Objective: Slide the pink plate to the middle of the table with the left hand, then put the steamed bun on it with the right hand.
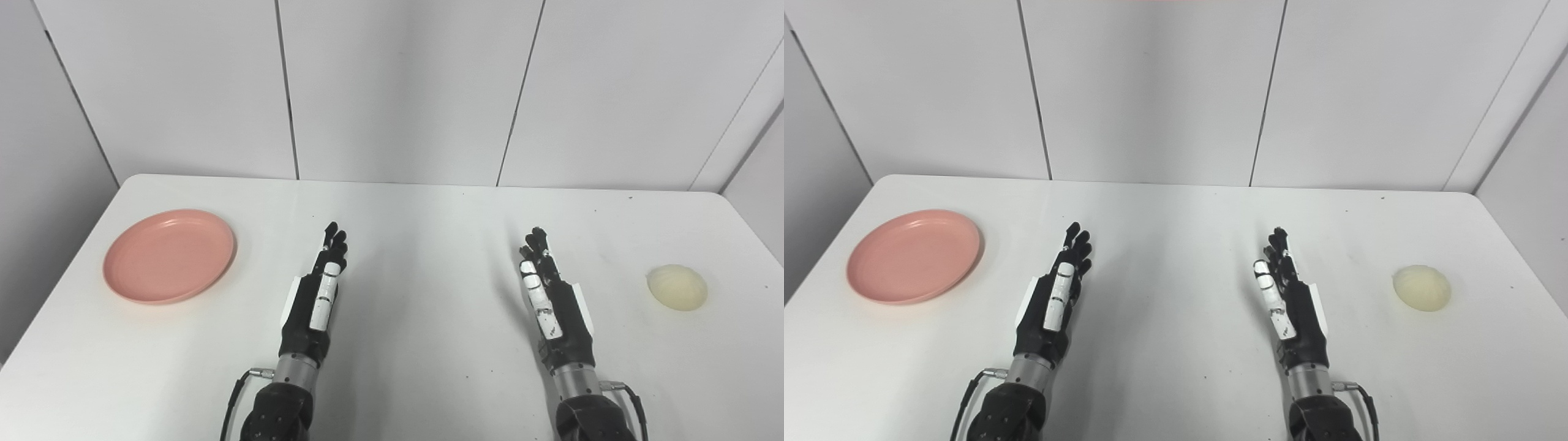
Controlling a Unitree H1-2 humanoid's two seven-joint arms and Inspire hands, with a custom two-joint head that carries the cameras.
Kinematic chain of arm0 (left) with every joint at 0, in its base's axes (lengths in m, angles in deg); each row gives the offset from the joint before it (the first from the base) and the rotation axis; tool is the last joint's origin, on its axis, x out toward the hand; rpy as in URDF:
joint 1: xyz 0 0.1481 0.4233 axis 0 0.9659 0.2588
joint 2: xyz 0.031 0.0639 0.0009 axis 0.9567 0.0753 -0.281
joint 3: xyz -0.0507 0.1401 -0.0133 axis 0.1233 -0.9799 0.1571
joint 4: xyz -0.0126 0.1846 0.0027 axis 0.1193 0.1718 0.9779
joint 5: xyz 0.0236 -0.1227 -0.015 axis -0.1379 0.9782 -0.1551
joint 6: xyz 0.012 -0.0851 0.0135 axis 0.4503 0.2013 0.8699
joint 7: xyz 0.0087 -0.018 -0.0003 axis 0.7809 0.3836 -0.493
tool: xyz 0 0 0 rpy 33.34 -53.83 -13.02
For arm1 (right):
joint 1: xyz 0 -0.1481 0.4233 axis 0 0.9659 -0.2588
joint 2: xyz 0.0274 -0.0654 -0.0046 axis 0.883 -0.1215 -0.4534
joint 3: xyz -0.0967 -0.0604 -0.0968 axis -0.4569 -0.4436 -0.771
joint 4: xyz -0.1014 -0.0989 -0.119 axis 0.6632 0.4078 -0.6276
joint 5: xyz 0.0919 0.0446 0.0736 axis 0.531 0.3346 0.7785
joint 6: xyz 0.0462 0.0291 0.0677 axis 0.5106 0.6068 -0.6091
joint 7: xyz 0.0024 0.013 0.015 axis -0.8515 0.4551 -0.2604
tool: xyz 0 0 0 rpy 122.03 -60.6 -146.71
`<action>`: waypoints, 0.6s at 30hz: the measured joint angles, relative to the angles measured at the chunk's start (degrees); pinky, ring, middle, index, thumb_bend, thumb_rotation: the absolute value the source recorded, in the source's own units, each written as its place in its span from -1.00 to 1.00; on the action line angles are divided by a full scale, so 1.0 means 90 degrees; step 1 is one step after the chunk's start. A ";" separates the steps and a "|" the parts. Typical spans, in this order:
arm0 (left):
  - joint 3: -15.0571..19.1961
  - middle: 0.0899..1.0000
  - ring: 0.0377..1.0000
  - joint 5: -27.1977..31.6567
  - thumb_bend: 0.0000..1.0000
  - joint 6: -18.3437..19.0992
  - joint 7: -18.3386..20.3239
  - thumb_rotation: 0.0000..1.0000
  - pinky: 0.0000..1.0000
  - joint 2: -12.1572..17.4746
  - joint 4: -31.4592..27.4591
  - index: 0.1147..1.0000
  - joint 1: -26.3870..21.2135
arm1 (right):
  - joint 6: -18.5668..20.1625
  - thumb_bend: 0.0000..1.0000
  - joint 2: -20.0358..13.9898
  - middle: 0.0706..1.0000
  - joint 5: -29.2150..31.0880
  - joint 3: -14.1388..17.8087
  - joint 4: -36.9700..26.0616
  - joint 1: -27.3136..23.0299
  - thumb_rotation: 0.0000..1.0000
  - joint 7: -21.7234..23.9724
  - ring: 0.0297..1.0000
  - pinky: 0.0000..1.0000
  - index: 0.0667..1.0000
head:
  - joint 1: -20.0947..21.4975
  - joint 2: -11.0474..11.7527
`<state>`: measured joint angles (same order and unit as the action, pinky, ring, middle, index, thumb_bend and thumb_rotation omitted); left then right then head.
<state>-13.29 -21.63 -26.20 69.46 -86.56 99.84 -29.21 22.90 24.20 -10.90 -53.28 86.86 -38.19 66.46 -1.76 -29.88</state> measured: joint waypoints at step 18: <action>-0.0006 1.00 1.00 -0.0015 0.25 0.0084 -0.0016 1.00 1.00 0.0011 -0.0015 1.00 0.0010 | 0.0000 0.22 0.0002 0.99 0.0008 0.0001 0.0003 -0.0002 0.59 -0.0001 0.98 1.00 1.00 | -0.0010 0.0010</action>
<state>-13.34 -21.76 -25.44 69.32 -86.46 99.70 -29.11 22.90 24.22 -10.82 -53.27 86.89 -38.21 66.45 -1.85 -29.79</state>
